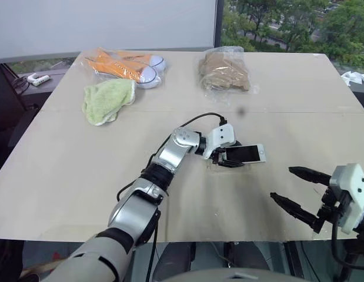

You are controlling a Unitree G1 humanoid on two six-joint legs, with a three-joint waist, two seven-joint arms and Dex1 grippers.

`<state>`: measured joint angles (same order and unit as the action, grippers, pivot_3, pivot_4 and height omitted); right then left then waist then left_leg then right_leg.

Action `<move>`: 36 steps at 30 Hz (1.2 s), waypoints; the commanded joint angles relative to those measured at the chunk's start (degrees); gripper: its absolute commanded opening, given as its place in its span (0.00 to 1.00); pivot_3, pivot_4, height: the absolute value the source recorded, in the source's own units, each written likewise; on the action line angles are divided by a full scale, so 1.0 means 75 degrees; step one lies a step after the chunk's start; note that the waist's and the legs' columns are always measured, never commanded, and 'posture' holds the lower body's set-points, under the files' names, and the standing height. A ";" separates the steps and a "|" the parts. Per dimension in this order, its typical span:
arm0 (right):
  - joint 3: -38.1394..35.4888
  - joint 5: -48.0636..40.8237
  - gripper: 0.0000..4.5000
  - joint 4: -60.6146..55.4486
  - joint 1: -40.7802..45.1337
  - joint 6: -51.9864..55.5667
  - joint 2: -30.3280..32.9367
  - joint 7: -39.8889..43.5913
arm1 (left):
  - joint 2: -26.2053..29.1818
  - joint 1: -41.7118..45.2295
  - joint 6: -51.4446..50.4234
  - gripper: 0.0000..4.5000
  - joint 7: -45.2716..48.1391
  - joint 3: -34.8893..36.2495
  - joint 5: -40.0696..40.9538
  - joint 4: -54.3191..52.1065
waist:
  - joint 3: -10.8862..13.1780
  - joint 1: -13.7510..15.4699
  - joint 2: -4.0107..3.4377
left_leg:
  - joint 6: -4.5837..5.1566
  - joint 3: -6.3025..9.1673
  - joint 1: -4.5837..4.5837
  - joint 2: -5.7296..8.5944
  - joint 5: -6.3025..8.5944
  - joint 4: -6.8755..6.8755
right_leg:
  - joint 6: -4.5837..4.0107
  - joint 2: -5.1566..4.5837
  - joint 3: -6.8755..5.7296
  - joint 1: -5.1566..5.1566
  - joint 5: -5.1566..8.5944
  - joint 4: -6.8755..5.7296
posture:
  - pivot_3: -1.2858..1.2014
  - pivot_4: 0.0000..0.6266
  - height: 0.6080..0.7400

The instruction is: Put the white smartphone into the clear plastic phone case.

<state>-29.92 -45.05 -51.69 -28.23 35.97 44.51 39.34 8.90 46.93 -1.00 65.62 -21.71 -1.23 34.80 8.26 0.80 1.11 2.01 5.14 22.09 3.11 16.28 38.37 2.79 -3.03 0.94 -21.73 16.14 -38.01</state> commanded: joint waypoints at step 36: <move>-0.0095 -0.0098 1.00 -0.0205 0.0219 -0.0131 0.0002 -0.0154 | -0.0166 -0.0852 0.0058 0.86 -0.0640 -0.0265 -0.0325 -0.0496 | -0.0006 0.0004 -0.0008 | 0.0002 -0.0001 -0.0016 0.0000 0.0001 0.0002 | 0.0001 -0.0001 0.0001 0.0016 -0.0001 -0.0004 | 0.52 0.24 1.00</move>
<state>-29.88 -45.35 -51.92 -26.97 35.96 44.51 38.24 7.77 40.82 -0.26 60.89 -22.71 -2.96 30.07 8.22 0.82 1.05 2.02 5.14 21.96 3.11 16.29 38.38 2.80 -3.04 0.94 -21.60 16.14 -38.04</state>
